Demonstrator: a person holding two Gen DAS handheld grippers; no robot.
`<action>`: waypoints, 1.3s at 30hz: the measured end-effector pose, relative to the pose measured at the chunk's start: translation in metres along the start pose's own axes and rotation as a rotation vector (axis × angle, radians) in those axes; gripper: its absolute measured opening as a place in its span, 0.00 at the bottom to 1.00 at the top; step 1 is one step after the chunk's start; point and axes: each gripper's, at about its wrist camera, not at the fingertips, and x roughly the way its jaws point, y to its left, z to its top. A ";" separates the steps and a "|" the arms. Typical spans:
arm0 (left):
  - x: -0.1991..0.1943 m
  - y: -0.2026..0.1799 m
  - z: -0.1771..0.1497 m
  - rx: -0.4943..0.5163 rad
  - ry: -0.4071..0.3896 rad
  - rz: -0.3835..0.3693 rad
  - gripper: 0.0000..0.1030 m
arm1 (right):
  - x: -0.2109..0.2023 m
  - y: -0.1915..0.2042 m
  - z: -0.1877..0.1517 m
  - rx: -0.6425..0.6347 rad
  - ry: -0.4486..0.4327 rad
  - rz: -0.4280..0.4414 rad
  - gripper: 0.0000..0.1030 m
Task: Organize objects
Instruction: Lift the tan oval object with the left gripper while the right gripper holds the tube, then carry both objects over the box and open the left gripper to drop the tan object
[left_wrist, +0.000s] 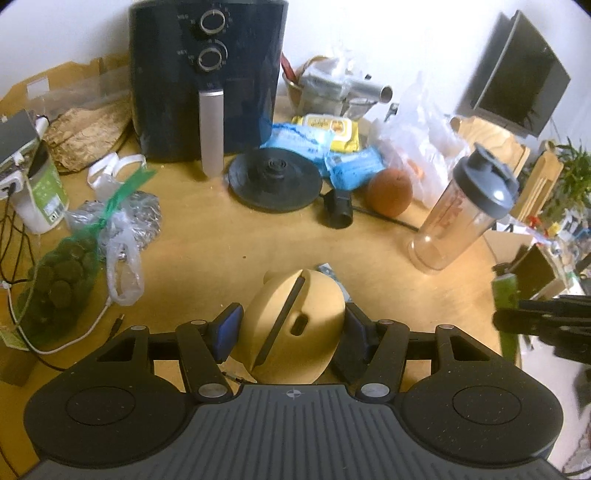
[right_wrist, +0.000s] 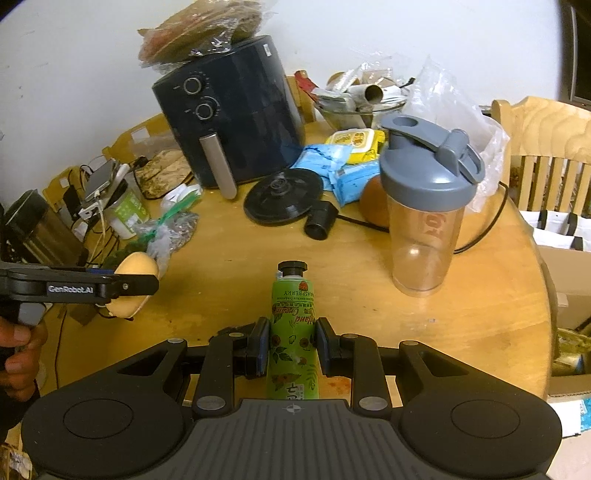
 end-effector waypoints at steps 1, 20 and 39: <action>-0.005 -0.001 0.000 -0.002 -0.009 -0.002 0.56 | -0.001 0.002 0.000 -0.003 0.000 0.003 0.28; -0.064 -0.020 -0.027 0.005 -0.047 0.013 0.56 | -0.018 0.024 -0.017 -0.019 -0.009 0.042 0.28; -0.066 -0.043 -0.075 -0.126 0.056 -0.021 0.56 | -0.016 0.020 -0.021 -0.082 0.048 0.126 0.28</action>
